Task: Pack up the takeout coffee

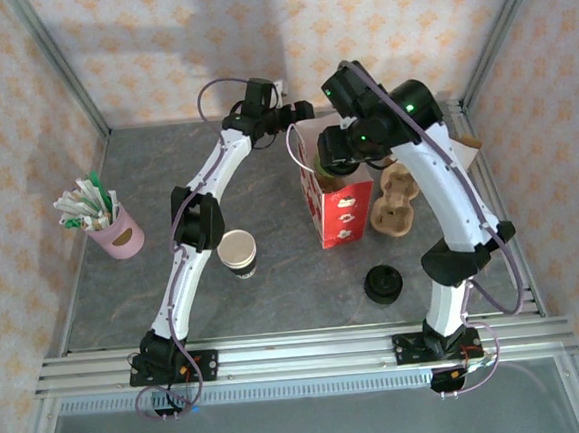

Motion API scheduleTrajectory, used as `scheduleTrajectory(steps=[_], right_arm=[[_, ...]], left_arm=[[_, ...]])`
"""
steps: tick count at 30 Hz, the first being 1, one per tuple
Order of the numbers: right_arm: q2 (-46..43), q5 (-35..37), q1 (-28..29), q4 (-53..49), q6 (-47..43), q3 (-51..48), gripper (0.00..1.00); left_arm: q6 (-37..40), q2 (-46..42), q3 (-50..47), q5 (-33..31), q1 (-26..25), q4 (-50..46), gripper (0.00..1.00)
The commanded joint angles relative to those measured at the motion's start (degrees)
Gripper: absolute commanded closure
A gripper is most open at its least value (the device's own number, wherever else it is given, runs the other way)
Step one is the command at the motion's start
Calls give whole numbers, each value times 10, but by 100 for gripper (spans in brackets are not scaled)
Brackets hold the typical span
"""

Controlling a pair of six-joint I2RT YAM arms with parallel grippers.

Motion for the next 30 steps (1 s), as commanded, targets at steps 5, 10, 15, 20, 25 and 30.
scheduleTrajectory(steps=[5,10,15,20,25,30], right_arm=[[-14,7,-8,-90,20,-68,43],[-19,-1,-11,-90,26,-105,44],[-18,-11,-11,-89,28,-129,44],[-27,-11,-12,-90,36,-123,43],[-40,-5,-20,-90,44,-108,44],[-32,-10,-34,-90,39,-92,44]], left_arm=[[28,-36,-59,62,-12,26,16],[37,-71,-117,82,-17,48,17],[38,-99,-171,104,-18,70,17],[40,-126,-223,123,-19,99,17],[42,-129,-235,150,-22,104,17],[44,-132,-244,168,-31,104,18]])
